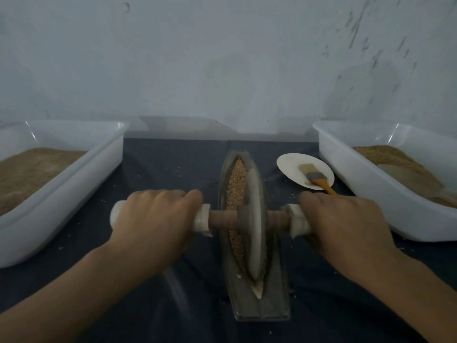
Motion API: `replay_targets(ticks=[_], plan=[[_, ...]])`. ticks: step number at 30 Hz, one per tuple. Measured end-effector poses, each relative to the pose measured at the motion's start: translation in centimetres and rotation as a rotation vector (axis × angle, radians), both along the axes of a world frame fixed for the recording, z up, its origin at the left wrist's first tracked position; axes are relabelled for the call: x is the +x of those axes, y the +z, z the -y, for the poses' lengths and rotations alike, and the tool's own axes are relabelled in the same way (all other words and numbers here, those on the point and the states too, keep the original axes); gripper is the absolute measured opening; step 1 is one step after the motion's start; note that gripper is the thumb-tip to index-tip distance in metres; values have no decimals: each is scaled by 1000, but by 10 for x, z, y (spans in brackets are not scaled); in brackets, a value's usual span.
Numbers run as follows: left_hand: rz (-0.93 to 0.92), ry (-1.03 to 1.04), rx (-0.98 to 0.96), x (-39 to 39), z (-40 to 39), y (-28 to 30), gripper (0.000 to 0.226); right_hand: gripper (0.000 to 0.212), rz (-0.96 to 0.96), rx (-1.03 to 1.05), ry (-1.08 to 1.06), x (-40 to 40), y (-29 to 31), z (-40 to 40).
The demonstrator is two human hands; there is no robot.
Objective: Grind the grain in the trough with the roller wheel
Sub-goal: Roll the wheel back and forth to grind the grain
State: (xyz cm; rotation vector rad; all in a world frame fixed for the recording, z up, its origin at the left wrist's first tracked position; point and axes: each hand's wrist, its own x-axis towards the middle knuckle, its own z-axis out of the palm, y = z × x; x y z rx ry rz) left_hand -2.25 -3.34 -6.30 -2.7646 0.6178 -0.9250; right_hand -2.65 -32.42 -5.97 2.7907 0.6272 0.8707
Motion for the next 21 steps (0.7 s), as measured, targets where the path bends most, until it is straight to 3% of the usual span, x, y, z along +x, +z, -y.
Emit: replay_targets(ticks=[4,9,14,19,21], plan=[[-106,216,-21,66,12,0,29,35,1,-100,-162,68,-4,-15],[-230,242,-128,125,17,8,16,23,15,-59,-188,123,7,-29],[-160,193,-44,73,12,5,26,23,-60,-70,-160,69,0,-19],[65,-36,31,5,-2,-1,57,53,-6,-11,-33,0,3,-3],[28,-15,22,5,-4,-1,56,53,-40,-9,-23,1,2,-2]])
